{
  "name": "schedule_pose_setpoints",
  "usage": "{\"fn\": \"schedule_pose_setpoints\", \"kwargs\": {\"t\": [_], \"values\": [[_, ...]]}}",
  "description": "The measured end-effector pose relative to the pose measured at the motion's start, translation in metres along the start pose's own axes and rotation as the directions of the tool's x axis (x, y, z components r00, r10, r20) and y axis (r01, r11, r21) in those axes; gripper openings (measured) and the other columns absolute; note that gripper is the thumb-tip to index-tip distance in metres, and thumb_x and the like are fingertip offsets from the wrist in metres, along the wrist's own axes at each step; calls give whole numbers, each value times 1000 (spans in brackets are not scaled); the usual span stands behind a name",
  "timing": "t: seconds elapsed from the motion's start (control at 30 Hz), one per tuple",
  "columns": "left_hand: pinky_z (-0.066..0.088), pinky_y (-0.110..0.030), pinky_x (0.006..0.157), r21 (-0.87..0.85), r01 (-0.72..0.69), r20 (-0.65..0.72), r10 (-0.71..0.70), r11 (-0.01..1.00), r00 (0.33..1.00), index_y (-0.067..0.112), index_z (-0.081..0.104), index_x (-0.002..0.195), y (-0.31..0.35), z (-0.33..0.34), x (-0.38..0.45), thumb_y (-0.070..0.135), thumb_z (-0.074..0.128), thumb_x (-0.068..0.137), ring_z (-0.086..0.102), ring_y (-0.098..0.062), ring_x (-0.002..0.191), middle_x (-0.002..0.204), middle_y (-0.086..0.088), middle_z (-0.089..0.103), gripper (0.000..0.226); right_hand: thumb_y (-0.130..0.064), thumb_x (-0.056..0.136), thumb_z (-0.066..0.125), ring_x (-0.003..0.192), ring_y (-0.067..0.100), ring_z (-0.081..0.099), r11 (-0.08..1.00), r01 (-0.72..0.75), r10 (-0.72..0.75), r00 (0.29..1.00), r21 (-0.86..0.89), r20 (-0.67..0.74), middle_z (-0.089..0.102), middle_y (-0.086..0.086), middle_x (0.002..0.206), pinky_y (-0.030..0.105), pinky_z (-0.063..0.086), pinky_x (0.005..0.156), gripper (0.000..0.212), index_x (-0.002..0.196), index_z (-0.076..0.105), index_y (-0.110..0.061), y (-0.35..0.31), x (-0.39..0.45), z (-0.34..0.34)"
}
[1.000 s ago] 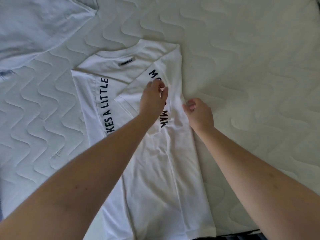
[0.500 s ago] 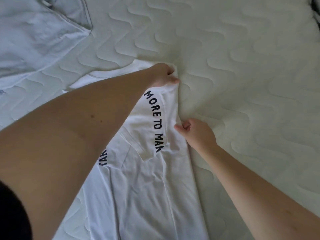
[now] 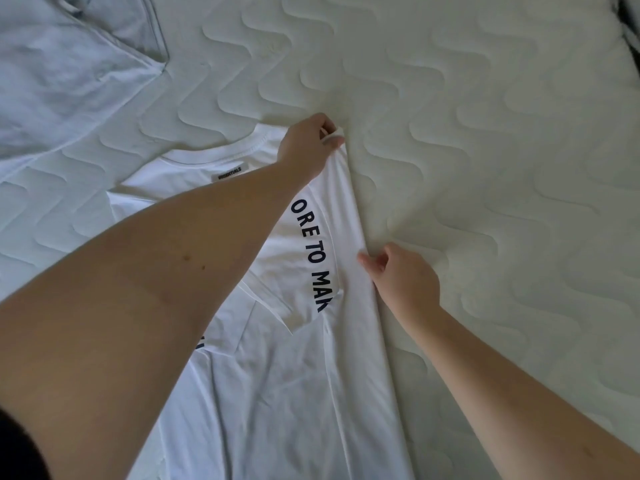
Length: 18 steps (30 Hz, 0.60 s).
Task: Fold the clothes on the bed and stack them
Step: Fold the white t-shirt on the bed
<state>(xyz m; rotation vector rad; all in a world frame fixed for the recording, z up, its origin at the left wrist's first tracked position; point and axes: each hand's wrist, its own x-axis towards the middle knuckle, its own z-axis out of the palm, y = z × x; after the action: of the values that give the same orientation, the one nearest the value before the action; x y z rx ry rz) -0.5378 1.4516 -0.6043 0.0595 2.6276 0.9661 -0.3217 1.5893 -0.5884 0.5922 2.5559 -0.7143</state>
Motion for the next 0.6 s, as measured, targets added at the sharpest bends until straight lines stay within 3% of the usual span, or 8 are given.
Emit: {"fn": "schedule_pose_setpoints", "kwargs": {"t": [0.1,0.23,0.37,0.43,0.5,0.6], "values": [[41,-24,64,11,-30,13,29,999,999,20,61,103,-1,-2,0,36,62,92,52,-10,71,70,13,52,19,-58,87,56,82,22,58,999,36,-36,998,6,-51,60,-3,85,31,37,62,41,91,52,-18,-2,-2,8],[38,-15,58,-26,-21,87,23,999,996,19,57,105,-1,-15,-4,45,63,90,50,-2,66,74,14,55,30,-71,76,60,84,27,61,983,63,-90,984,-172,-151,61,4,90,35,40,67,64,101,49,-12,-6,-3,20],[34,-26,54,367,-86,345,-49,926,937,17,53,72,-15,-50,-17,67,64,78,54,-16,66,68,5,54,52,-73,72,63,80,29,61,987,68,-97,974,-146,-206,62,6,85,36,40,65,67,97,49,-12,-5,-2,23],[42,-27,64,439,-97,479,-142,893,866,21,67,89,-29,-71,-28,68,71,71,63,-20,84,85,6,67,51,-71,74,63,81,30,61,987,61,-92,973,-148,-213,61,6,86,36,40,67,64,97,49,-12,-6,-4,24],[45,-34,85,508,-92,539,-233,856,810,25,65,118,-41,-86,-42,59,78,70,61,-21,105,114,9,66,60,-66,79,61,85,30,61,989,47,-75,975,-138,-210,62,6,89,38,41,71,59,100,51,-12,-8,-7,24],[48,-38,93,508,-81,586,-275,857,762,29,61,123,-58,-92,-57,46,75,80,61,-19,106,121,9,65,48,-45,89,62,88,33,60,989,130,-147,941,-77,-305,62,10,94,41,43,75,41,105,57,-8,-12,-18,23]]}}
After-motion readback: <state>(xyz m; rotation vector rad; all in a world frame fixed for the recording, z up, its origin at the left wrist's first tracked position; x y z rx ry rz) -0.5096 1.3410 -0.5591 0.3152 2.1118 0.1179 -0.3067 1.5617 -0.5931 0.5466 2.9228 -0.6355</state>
